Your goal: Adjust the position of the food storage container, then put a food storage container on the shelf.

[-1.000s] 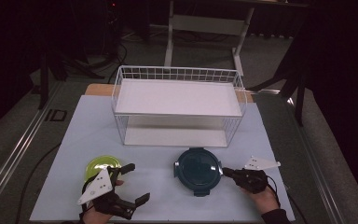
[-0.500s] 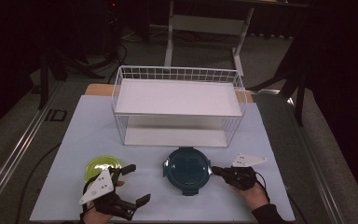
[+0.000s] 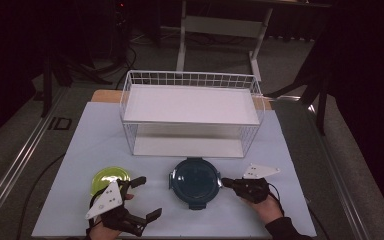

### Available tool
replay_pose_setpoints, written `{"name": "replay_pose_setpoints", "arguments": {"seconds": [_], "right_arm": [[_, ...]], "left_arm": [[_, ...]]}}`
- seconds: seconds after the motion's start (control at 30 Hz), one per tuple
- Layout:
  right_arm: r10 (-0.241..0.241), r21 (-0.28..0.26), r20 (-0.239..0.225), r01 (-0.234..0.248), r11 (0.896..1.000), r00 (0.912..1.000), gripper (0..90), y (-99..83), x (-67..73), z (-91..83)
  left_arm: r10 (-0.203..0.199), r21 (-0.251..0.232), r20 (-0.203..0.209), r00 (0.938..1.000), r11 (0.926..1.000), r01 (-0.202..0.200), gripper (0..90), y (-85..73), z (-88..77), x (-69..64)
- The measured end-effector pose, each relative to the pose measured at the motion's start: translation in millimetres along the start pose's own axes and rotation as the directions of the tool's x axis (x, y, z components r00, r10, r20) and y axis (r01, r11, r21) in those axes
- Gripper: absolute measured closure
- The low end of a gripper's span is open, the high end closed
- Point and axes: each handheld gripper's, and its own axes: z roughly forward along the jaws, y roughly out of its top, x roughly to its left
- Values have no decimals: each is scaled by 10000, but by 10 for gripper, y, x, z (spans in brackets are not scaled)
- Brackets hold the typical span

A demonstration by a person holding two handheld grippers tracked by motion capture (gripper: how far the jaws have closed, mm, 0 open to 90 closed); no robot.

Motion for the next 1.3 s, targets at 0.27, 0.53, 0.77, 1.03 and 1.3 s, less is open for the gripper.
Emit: {"name": "replay_pose_setpoints", "arguments": {"seconds": [0.27,0.53,0.77,1.03,1.3], "right_arm": [[-351,-858,630,405,9955,9974,713,128,137,-274],[-130,-1646,508,212,9861,9986,181,208,254,-428],[-69,-1755,553,165,9843,9984,149,285,308,-467],[266,-1723,931,-102,9850,9953,165,334,243,-532],[1131,-1498,937,-983,9838,9891,113,380,184,-514]], "left_arm": [[4,195,67,10000,9998,-5,0,71,38,11],[-112,1042,136,9998,9945,98,0,194,172,21],[-536,1917,-190,9984,9798,562,0,245,371,108],[-1197,2157,-337,9922,9685,1241,0,368,557,191],[-2365,2925,-643,9695,9244,2449,0,364,770,311]]}}
